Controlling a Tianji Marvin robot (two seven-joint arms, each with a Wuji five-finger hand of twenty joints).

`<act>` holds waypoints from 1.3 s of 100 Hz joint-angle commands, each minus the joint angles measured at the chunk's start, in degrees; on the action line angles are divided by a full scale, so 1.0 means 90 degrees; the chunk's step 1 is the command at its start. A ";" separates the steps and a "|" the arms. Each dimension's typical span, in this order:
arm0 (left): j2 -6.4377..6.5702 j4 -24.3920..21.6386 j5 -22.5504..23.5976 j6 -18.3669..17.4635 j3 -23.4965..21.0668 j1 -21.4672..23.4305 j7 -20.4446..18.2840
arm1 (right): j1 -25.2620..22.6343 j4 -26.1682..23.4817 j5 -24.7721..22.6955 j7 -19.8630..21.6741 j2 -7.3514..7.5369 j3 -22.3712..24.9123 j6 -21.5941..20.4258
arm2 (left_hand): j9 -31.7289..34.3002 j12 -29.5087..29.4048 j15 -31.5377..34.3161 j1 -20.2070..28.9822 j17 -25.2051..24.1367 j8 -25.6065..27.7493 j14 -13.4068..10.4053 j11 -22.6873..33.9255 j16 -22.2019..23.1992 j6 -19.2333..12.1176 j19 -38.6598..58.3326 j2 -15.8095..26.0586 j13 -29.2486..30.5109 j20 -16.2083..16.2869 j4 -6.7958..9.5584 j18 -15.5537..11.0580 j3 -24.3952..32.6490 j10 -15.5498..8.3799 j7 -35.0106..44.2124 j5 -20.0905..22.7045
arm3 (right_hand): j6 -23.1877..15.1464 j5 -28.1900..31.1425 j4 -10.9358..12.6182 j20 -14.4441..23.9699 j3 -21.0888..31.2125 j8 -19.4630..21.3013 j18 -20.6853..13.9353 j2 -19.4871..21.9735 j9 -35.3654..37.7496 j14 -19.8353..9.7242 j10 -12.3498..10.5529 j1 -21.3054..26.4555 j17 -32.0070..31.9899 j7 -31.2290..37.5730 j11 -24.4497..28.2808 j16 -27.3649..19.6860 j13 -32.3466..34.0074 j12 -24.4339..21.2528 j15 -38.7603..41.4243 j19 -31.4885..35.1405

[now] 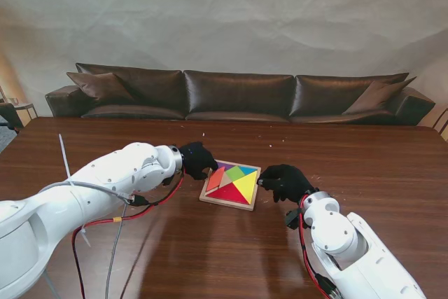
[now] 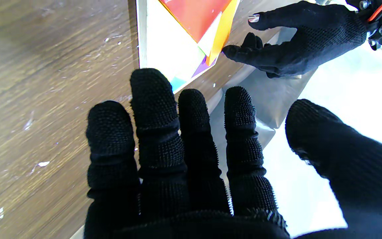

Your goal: Assemble the tangram pieces into a square

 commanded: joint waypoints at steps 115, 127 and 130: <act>-0.0210 0.0361 -0.0117 -0.0055 0.0375 -0.0103 -0.0055 | -0.0096 -0.0094 0.0022 0.0138 -0.0006 0.0051 0.0073 | 0.0107 0.0374 0.0087 0.0358 -0.0135 -0.0709 -0.0044 -0.0332 0.0084 0.0102 0.0104 -0.0274 -0.0067 0.0161 -0.0149 -0.0072 -0.0083 -0.0097 -0.0466 -0.0799 | 0.0003 0.0082 -0.0121 -0.0010 -0.0041 -0.0013 0.0119 0.0085 0.0161 0.0008 0.0092 -0.0032 -0.0693 0.0084 0.0001 0.0008 0.0182 0.0015 0.0044 0.0229; -0.0166 0.0313 -0.0081 -0.0100 0.0351 -0.0085 -0.0040 | -0.0102 -0.0099 0.0027 0.0139 -0.0006 0.0060 0.0088 | 0.0087 0.0357 0.0075 0.0350 -0.0116 -0.0724 -0.0051 -0.0334 0.0078 0.0060 0.0096 -0.0263 -0.0075 0.0155 -0.0151 -0.0102 -0.0080 -0.0096 -0.0444 -0.0797 | 0.0009 0.0082 -0.0120 -0.0007 -0.0039 -0.0014 0.0120 0.0079 0.0159 0.0009 0.0104 -0.0028 -0.0686 0.0083 -0.0002 0.0009 0.0181 0.0015 0.0046 0.0236; -0.0148 0.0286 -0.0079 -0.0102 0.0326 -0.0072 -0.0048 | -0.0104 -0.0101 0.0028 0.0141 -0.0005 0.0061 0.0089 | 0.0087 0.0355 0.0074 0.0345 -0.0116 -0.0727 -0.0044 -0.0330 0.0078 0.0056 0.0095 -0.0254 -0.0076 0.0154 -0.0151 -0.0104 -0.0081 -0.0098 -0.0438 -0.0795 | 0.0006 0.0079 -0.0120 -0.0007 -0.0041 -0.0014 0.0120 0.0082 0.0162 0.0006 0.0095 -0.0033 -0.0686 0.0081 -0.0001 0.0009 0.0181 0.0015 0.0046 0.0237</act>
